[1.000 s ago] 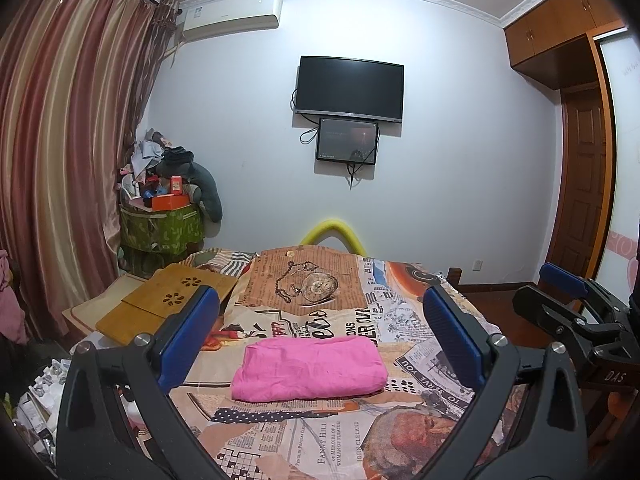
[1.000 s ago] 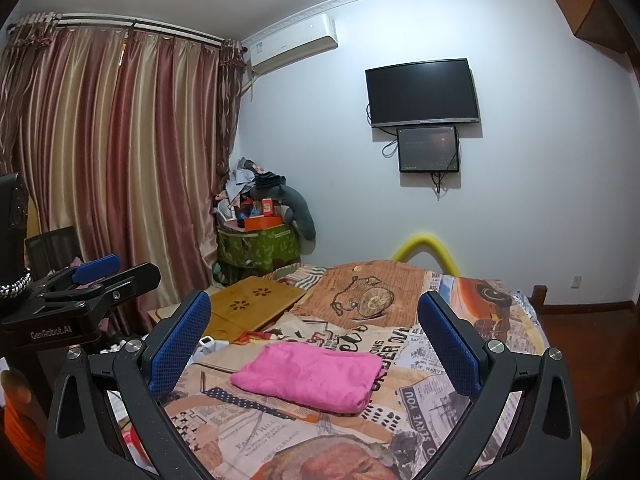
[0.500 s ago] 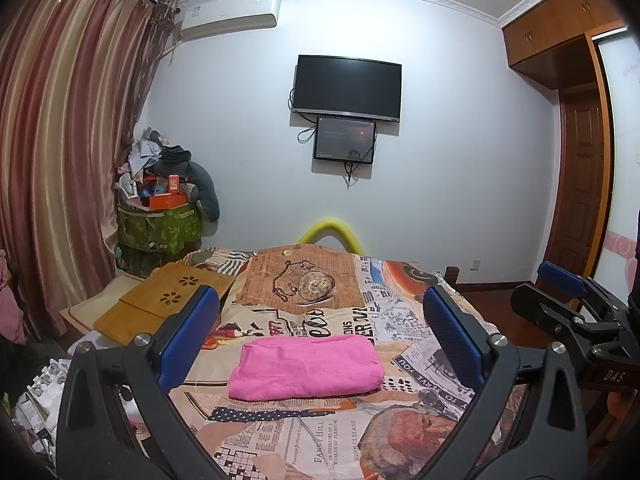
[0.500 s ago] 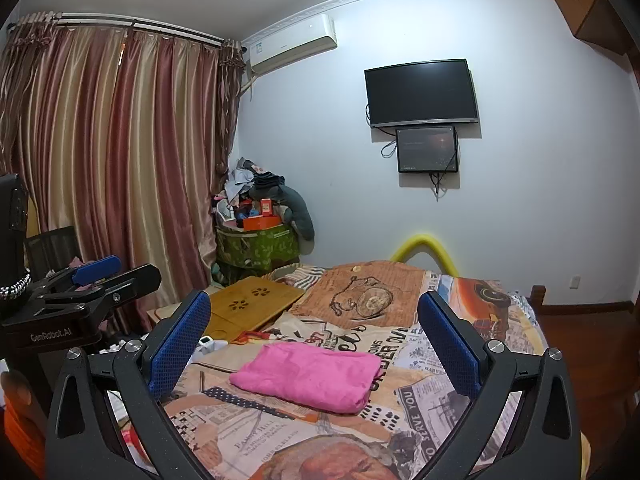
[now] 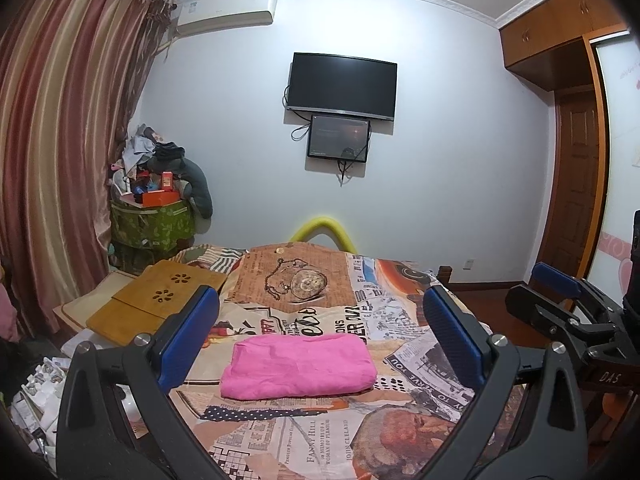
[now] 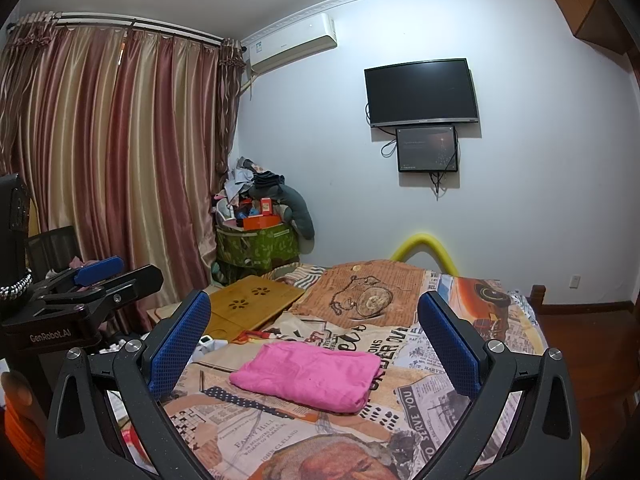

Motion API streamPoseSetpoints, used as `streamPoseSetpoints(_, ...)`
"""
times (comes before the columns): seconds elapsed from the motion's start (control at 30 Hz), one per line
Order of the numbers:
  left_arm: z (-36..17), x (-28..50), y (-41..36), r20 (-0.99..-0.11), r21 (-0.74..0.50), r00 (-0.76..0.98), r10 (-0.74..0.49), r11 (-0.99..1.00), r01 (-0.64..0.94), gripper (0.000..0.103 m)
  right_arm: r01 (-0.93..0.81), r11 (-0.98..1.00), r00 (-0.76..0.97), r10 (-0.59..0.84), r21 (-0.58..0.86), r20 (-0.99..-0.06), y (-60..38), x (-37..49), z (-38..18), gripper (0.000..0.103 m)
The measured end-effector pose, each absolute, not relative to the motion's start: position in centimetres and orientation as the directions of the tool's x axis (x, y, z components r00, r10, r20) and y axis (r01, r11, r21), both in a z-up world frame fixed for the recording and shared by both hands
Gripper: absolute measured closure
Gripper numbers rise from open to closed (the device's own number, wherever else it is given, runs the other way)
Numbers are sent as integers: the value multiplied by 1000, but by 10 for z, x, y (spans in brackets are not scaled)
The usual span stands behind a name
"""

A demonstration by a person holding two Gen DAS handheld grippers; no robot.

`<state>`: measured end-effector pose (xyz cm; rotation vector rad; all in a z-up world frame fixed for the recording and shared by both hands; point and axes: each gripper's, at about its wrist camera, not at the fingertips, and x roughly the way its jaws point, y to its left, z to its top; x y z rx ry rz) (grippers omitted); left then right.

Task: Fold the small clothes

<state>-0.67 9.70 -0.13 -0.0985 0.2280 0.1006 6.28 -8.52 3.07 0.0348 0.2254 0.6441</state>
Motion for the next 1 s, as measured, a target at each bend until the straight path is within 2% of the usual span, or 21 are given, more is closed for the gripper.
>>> streamPoseSetpoints(1.0, -6, -3, 99, -256, -86, 965, 58, 993, -82, 0, -590, 800, 773, 599, 113, -209, -84, 62, 28, 0)
